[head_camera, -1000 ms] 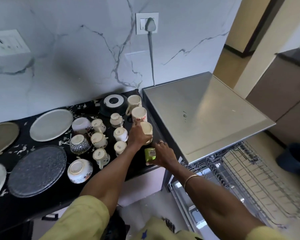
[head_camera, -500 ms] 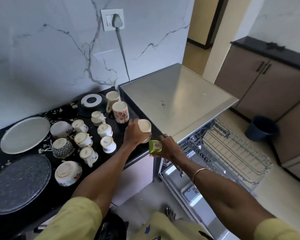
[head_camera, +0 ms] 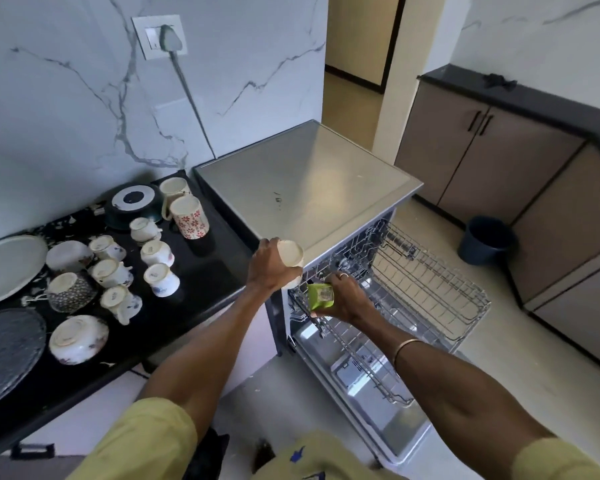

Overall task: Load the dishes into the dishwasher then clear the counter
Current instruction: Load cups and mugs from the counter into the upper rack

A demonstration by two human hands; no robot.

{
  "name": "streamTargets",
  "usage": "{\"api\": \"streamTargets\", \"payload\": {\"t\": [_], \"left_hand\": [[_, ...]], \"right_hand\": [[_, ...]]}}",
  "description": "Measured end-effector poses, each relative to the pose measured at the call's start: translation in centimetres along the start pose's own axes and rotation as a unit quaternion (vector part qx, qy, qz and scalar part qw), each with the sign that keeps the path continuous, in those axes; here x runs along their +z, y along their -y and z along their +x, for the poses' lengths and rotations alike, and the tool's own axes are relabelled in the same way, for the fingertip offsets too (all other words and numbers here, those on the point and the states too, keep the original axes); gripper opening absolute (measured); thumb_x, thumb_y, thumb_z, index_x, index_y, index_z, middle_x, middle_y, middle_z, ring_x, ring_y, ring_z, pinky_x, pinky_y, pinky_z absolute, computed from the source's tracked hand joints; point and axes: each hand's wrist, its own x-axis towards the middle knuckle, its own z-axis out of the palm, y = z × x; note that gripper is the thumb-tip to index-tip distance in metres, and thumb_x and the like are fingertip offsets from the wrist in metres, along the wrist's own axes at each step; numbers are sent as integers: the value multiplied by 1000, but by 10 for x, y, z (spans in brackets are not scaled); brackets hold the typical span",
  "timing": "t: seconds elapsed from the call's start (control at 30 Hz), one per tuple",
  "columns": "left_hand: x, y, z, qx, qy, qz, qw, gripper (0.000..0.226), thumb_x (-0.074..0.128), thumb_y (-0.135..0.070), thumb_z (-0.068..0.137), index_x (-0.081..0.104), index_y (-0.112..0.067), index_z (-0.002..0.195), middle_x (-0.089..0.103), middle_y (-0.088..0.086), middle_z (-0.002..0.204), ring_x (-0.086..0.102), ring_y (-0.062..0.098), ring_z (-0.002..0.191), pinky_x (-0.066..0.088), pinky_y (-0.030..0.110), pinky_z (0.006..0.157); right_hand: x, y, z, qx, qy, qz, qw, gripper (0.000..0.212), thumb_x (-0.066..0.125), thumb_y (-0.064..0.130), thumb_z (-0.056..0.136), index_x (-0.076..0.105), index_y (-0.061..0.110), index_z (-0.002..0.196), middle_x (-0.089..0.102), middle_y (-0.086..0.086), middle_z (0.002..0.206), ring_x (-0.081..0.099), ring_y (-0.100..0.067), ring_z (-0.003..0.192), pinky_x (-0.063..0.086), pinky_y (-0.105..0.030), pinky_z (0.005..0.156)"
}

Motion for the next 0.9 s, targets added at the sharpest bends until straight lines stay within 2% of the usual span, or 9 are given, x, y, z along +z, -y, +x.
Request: {"api": "streamTargets", "payload": {"t": [0.1, 0.23, 0.37, 0.47, 0.53, 0.7, 0.9], "left_hand": [[24, -31, -13, -13, 8, -1, 1000, 88, 86, -45, 59, 50, -12, 131, 55, 10, 123, 59, 31, 109, 53, 39, 87], [59, -71, -34, -31, 4, -12, 999, 91, 86, -45, 60, 48, -11, 135, 54, 9, 125, 57, 31, 109, 53, 40, 87], [89, -98, -53, -58, 3, -12, 998, 97, 84, -51, 56, 45, -14, 137, 53, 9, 129, 56, 33, 112, 54, 45, 89], [106, -111, -62, -71, 14, -16, 997, 96, 86, -46, 59, 44, -12, 139, 50, 11, 135, 54, 32, 116, 50, 39, 89], [116, -114, -66, -73, 13, -11, 997, 96, 88, -44, 59, 45, -10, 138, 50, 12, 135, 55, 32, 116, 49, 39, 89], [132, -108, -64, -88, 6, -11, 996, 94, 89, -45, 57, 46, -11, 134, 53, 12, 132, 57, 31, 112, 52, 43, 90], [145, -89, -48, -115, 8, -32, 993, 95, 88, -42, 57, 44, -11, 135, 51, 11, 130, 57, 32, 113, 53, 47, 91]], "right_hand": [[-1, -45, -9, -8, 12, 4, 1000, 112, 70, 73, 52, 28, 21, 142, 60, -8, 124, 58, -29, 111, 58, -47, 83], [-26, -87, -34, -27, 21, -2, 999, 93, 82, 57, 59, 43, 16, 134, 57, -8, 125, 55, -27, 113, 57, -44, 86], [-40, -124, -47, -42, 19, 5, 999, 103, 85, 53, 60, 34, 22, 144, 51, -9, 136, 50, -31, 123, 53, -52, 91], [-46, -142, -52, -36, 20, 5, 999, 106, 84, 55, 60, 33, 23, 146, 51, -9, 134, 49, -29, 123, 52, -51, 93], [-47, -153, -50, -33, 30, 13, 999, 102, 85, 53, 60, 35, 23, 144, 52, -8, 132, 49, -28, 123, 51, -49, 96], [-52, -165, -33, -30, 48, 26, 998, 89, 87, 47, 60, 45, 18, 133, 54, -8, 126, 52, -27, 116, 54, -49, 90], [-54, -171, -7, -32, 32, 16, 999, 89, 87, 47, 61, 46, 18, 135, 56, -6, 126, 51, -24, 117, 53, -45, 93]]}}
